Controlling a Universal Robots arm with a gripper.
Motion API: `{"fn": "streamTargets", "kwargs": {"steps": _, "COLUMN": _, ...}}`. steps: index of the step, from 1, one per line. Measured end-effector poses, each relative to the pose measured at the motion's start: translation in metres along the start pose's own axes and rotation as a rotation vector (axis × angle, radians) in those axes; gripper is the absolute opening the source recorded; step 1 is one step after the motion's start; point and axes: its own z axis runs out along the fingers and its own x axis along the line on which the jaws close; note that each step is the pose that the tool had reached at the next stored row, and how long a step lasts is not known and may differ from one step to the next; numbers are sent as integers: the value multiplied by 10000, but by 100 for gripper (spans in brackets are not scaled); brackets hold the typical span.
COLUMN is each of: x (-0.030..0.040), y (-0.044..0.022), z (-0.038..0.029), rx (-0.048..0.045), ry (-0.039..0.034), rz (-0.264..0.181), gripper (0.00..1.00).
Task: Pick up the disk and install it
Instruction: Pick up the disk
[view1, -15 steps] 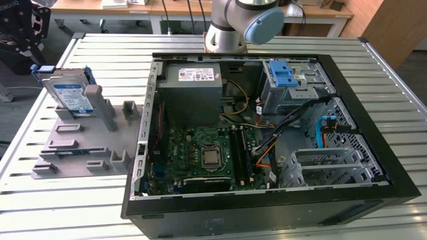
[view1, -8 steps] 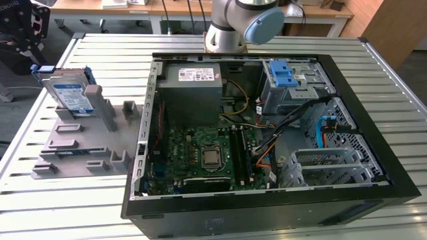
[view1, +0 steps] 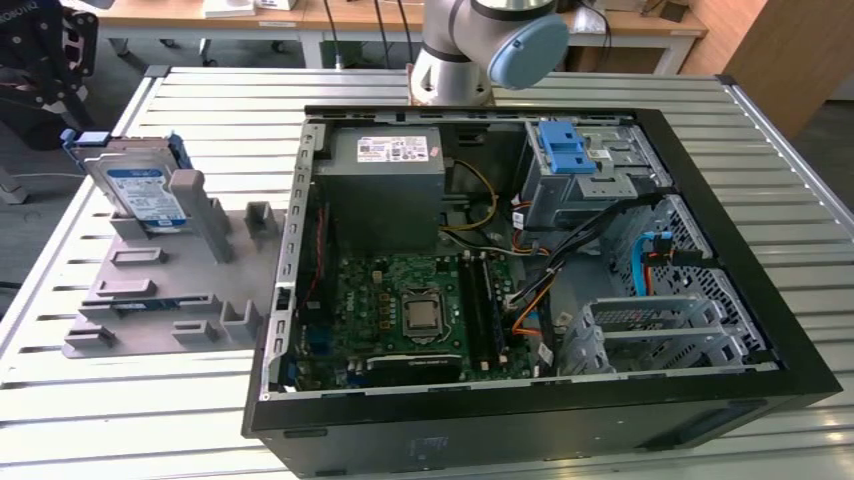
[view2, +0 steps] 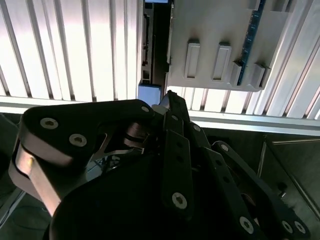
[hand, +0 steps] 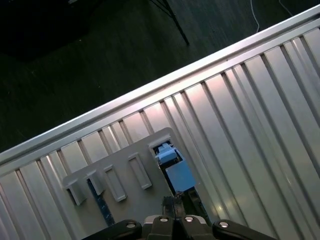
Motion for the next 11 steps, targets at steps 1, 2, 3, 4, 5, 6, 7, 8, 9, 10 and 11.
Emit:
{"fn": "streamTargets", "kwargs": {"steps": 1, "x": 0, "y": 0, "z": 0, "rx": 11, "ry": -4, "rz": -97, "gripper": 11}}
{"fn": "streamTargets", "kwargs": {"steps": 2, "x": 0, "y": 0, "z": 1, "rx": 26, "ry": -9, "rz": -204, "gripper": 11}}
{"fn": "streamTargets", "kwargs": {"steps": 3, "x": 0, "y": 0, "z": 3, "rx": 42, "ry": -16, "rz": -313, "gripper": 11}}
{"fn": "streamTargets", "kwargs": {"steps": 4, "x": 0, "y": 0, "z": 4, "rx": 50, "ry": -19, "rz": -444, "gripper": 11}}
{"fn": "streamTargets", "kwargs": {"steps": 5, "x": 0, "y": 0, "z": 5, "rx": 54, "ry": -18, "rz": -583, "gripper": 11}}
{"fn": "streamTargets", "kwargs": {"steps": 6, "x": 0, "y": 0, "z": 7, "rx": 56, "ry": -18, "rz": -742, "gripper": 11}}
{"fn": "streamTargets", "kwargs": {"steps": 7, "x": 0, "y": 0, "z": 8, "rx": 55, "ry": -15, "rz": -910, "gripper": 11}}
{"fn": "streamTargets", "kwargs": {"steps": 8, "x": 0, "y": 0, "z": 9, "rx": 54, "ry": -15, "rz": -1073, "gripper": 11}}
{"fn": "streamTargets", "kwargs": {"steps": 9, "x": 0, "y": 0, "z": 10, "rx": 53, "ry": -16, "rz": -1220, "gripper": 11}}
{"fn": "streamTargets", "kwargs": {"steps": 10, "x": 0, "y": 0, "z": 11, "rx": 54, "ry": -19, "rz": -1350, "gripper": 11}}
{"fn": "streamTargets", "kwargs": {"steps": 11, "x": 0, "y": 0, "z": 12, "rx": 58, "ry": -22, "rz": -1478, "gripper": 11}}
